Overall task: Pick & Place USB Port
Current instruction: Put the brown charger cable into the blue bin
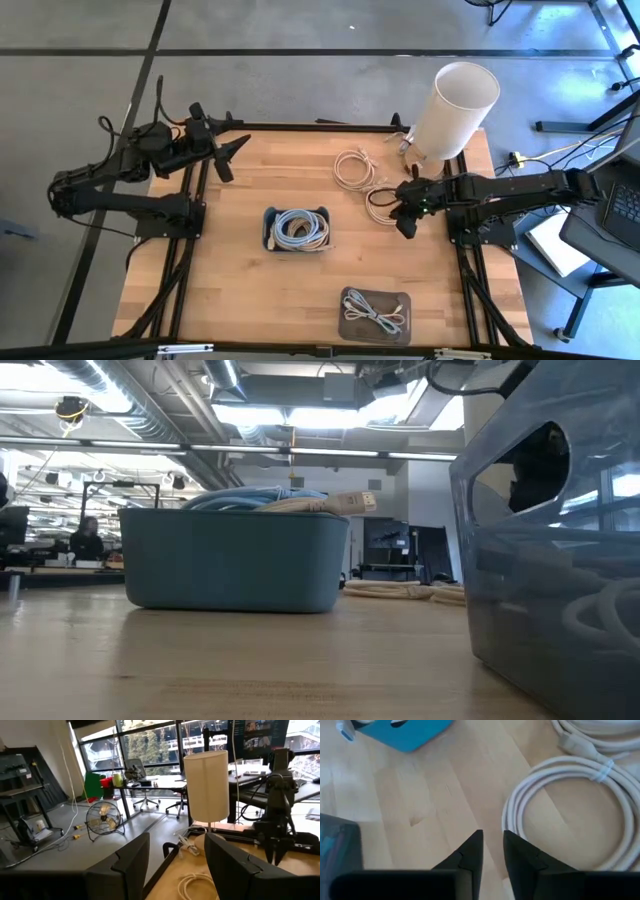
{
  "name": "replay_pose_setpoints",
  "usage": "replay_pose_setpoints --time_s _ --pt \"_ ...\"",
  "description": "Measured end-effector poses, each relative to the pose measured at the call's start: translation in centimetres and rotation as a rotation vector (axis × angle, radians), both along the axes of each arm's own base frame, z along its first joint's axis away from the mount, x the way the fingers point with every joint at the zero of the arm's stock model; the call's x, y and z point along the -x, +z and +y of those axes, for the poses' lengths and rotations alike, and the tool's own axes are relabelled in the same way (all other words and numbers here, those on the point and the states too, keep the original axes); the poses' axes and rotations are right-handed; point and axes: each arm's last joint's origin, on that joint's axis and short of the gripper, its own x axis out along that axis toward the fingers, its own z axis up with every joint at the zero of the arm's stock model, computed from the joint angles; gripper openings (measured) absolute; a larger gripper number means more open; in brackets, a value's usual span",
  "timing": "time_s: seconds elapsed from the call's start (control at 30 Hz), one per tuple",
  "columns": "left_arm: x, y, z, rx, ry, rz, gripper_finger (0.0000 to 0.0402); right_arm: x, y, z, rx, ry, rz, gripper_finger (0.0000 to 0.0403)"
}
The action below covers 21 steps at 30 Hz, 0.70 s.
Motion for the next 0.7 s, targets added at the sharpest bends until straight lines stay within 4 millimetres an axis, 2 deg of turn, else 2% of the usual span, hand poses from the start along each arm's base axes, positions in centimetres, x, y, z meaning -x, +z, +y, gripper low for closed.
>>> replay_pose_setpoints --time_s 0.17,0.33,0.7 --pt "-0.3 -0.1 0.1 -0.011 0.004 0.019 0.0184 -1.1 -0.8 -0.1 0.053 0.023 0.012 0.0122" --pt "-0.3 -0.1 0.1 -0.012 0.005 0.021 0.0184 -2.2 -2.4 -0.3 0.117 0.013 0.092 0.0155" --pt "-0.3 -0.1 0.1 -0.06 0.03 0.051 0.0184 -3.7 -5.7 -0.3 0.113 0.018 0.23 0.0169"
